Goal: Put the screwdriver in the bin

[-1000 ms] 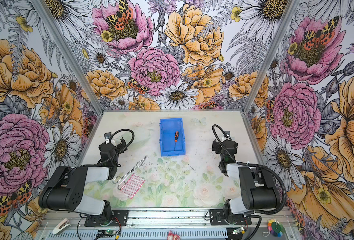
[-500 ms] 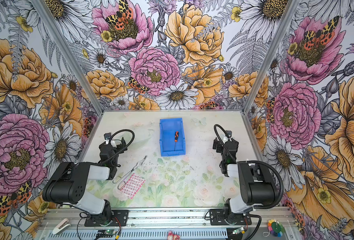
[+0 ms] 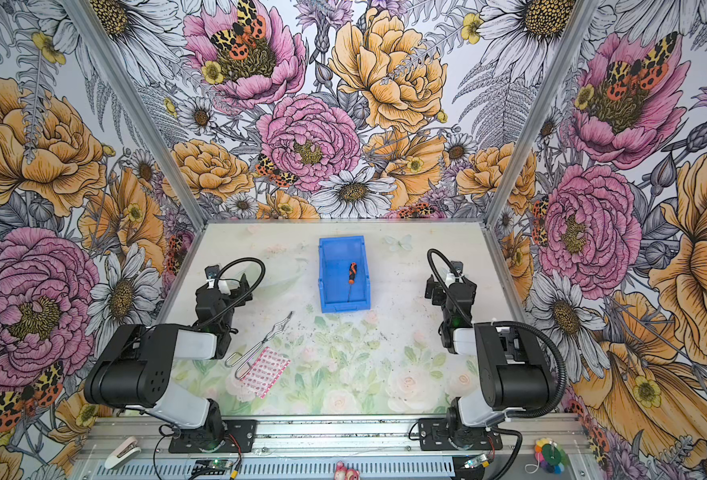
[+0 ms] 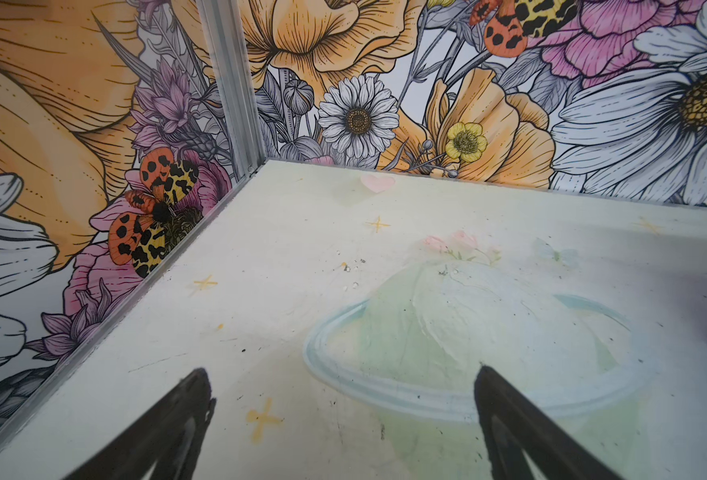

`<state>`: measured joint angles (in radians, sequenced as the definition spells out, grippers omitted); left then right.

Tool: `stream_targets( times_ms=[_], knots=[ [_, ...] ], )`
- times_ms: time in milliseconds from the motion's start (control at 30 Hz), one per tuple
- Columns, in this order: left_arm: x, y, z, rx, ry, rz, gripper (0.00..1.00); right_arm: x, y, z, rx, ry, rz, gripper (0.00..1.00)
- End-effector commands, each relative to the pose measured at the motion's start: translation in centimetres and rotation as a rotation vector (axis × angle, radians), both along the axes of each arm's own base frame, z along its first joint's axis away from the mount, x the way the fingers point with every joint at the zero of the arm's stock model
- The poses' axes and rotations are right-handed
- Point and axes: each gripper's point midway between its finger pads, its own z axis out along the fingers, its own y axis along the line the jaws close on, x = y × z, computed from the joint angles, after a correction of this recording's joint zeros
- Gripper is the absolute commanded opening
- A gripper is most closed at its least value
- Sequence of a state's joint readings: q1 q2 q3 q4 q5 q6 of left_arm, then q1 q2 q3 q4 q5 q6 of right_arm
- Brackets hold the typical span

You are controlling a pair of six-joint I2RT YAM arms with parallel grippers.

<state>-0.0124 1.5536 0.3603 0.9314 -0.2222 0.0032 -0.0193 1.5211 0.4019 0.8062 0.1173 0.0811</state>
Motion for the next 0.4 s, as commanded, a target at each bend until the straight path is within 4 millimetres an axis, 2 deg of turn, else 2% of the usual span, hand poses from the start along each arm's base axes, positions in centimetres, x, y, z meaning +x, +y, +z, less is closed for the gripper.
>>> stream_targets(
  times_ms=[0,367],
  knots=[
    [0.54,-0.76,0.92,-0.006,-0.029,-0.042,0.99,0.18,0.16,0.32,0.008,-0.027,0.009,1.0],
    [0.58,-0.77,0.92,-0.008,-0.028,-0.045,0.99,0.19,0.13,0.4,0.008,-0.03,0.009,1.0]
  ],
)
